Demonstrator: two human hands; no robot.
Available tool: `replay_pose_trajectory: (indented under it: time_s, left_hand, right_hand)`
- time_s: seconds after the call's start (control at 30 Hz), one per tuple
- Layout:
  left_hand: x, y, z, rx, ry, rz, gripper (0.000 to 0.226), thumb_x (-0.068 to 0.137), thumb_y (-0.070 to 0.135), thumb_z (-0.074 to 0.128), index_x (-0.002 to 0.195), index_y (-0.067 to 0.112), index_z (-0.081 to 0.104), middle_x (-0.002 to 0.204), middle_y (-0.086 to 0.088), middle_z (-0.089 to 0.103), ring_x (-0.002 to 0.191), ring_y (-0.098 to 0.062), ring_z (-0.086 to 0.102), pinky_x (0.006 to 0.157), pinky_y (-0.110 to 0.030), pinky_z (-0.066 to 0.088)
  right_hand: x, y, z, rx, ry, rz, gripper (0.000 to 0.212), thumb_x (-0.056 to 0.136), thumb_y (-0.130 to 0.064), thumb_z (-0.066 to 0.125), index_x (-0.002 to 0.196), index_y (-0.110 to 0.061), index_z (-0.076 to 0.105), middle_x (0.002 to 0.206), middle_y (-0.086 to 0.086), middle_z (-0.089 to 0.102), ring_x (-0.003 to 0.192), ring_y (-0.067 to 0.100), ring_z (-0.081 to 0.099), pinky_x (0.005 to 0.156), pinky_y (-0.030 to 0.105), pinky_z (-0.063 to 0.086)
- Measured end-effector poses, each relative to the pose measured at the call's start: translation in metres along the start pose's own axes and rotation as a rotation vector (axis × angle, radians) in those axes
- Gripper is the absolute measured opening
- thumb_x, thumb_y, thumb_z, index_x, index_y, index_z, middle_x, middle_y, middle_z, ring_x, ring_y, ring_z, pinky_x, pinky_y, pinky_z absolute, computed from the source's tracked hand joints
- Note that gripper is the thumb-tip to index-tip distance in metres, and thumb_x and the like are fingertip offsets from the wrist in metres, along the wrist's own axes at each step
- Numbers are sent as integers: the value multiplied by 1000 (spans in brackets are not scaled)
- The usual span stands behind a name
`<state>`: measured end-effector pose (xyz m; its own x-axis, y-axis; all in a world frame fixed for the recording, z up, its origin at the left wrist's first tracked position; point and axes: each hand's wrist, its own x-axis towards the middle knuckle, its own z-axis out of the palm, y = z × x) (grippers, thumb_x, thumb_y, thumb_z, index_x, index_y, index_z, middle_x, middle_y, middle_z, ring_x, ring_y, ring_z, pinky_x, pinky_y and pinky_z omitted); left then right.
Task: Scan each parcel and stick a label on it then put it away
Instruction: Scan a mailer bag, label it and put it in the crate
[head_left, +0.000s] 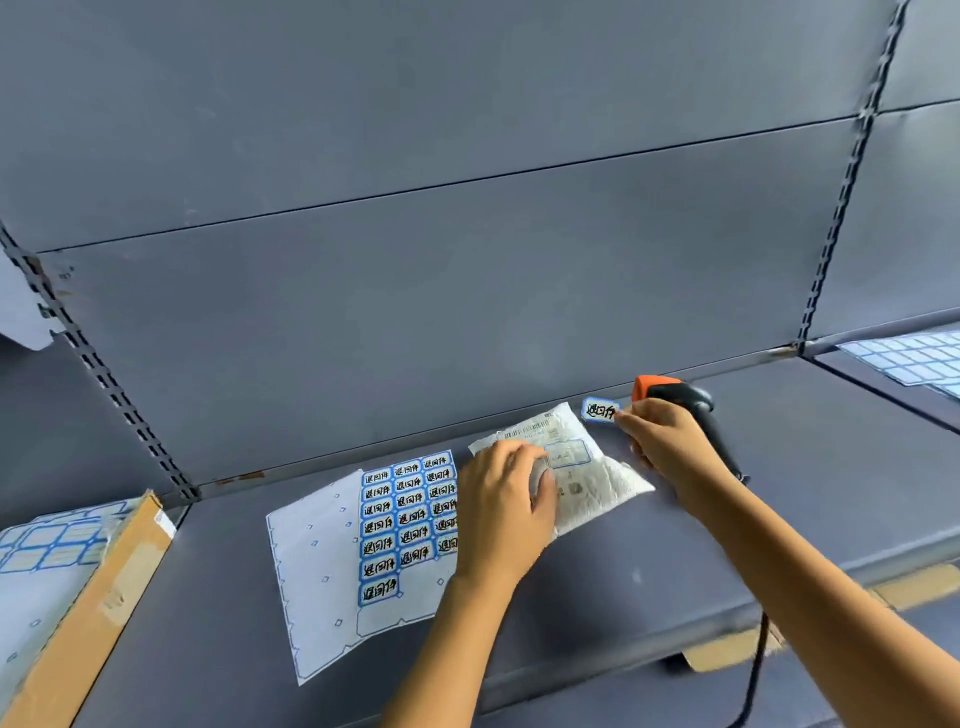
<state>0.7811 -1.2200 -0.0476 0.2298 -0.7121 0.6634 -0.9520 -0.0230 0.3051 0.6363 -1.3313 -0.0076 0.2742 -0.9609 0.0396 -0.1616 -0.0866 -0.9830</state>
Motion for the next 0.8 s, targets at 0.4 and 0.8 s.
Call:
replay_pose_trajectory:
  time_s: [0.4,0.8]
  left_hand:
    - [45,-8,56,60,-338,-13,82,79,56,34,140,2,34,131,-17,56,120,-33,55,100,-44,43]
    - [38,-17,65,116,-388,6,64,84,54,35,136,21,49,129,-11,59,116,-29,58,95,-46,46]
  right_hand:
    - [58,9,7,-406,-61,28,17,86,-14,56,71,-12,61,55,4,41,53,17,35,53,28,27]
    - [64,10,23,-465,-34,101,27,68,-9,51,48,-17,35,55,6,36,56,19,31,53,31,24]
